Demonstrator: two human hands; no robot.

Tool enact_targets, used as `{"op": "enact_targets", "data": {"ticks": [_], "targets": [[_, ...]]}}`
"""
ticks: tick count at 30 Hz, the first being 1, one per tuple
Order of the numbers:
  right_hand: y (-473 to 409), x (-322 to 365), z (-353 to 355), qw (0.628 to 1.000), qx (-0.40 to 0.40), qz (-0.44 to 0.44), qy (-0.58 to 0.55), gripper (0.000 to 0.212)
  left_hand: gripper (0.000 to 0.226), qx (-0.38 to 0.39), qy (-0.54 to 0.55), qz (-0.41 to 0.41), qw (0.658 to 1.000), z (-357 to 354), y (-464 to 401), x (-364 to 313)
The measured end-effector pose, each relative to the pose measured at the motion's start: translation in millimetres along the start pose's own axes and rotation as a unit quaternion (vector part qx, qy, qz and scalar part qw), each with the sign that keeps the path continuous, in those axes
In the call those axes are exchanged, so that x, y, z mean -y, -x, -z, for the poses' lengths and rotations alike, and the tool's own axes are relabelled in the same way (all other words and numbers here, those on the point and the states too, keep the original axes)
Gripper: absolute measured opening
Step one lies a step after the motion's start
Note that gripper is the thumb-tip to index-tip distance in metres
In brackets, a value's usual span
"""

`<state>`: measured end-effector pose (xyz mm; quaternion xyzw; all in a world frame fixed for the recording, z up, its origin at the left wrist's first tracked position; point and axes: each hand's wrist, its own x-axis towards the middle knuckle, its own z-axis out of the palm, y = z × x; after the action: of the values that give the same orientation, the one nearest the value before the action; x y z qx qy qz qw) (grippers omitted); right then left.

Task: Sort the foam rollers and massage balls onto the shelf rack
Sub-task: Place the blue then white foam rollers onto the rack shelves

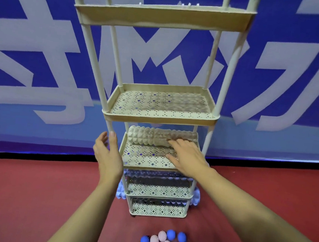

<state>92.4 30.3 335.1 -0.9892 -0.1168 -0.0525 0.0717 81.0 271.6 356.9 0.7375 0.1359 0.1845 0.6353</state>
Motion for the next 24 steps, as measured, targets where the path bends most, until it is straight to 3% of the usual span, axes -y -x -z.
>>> {"op": "enact_targets", "data": {"ticks": [2, 4, 7, 10, 15, 20, 24], "targets": [[33.0, -15.4, -4.1, 0.999, -0.042, 0.014, -0.021, 0.058, 0.060, 0.001, -0.021, -0.041, 0.999, -5.9, 39.1, 11.3], [72.4, -35.4, -11.7, 0.996, -0.078, 0.002, -0.035, 0.055, 0.049, 0.086, -0.050, -0.068, 0.993, -24.1, 80.1, 19.8], [142.3, -73.9, -31.2, 0.993, -0.093, -0.047, -0.055, 0.051, 0.038, 0.246, -0.116, -0.120, 0.955, -66.6, 139.8, 26.1], [217.6, -116.9, -53.4, 0.988, -0.028, -0.143, -0.043, 0.056, 0.043, 0.364, -0.179, -0.156, 0.901, -114.1, 198.5, 28.3], [339.7, -173.6, -101.6, 0.954, 0.090, -0.279, -0.054, 0.062, 0.057, 0.483, -0.286, -0.172, 0.810, -180.1, 287.2, 46.6], [423.7, -200.1, -169.8, 0.901, 0.208, -0.367, -0.097, 0.068, 0.059, 0.527, -0.339, -0.168, 0.761, -215.9, 336.9, 76.1], [453.6, -215.4, -224.5, 0.849, 0.242, -0.444, -0.153, 0.075, 0.063, 0.542, -0.347, -0.176, 0.745, -224.3, 353.1, 110.0]]}}
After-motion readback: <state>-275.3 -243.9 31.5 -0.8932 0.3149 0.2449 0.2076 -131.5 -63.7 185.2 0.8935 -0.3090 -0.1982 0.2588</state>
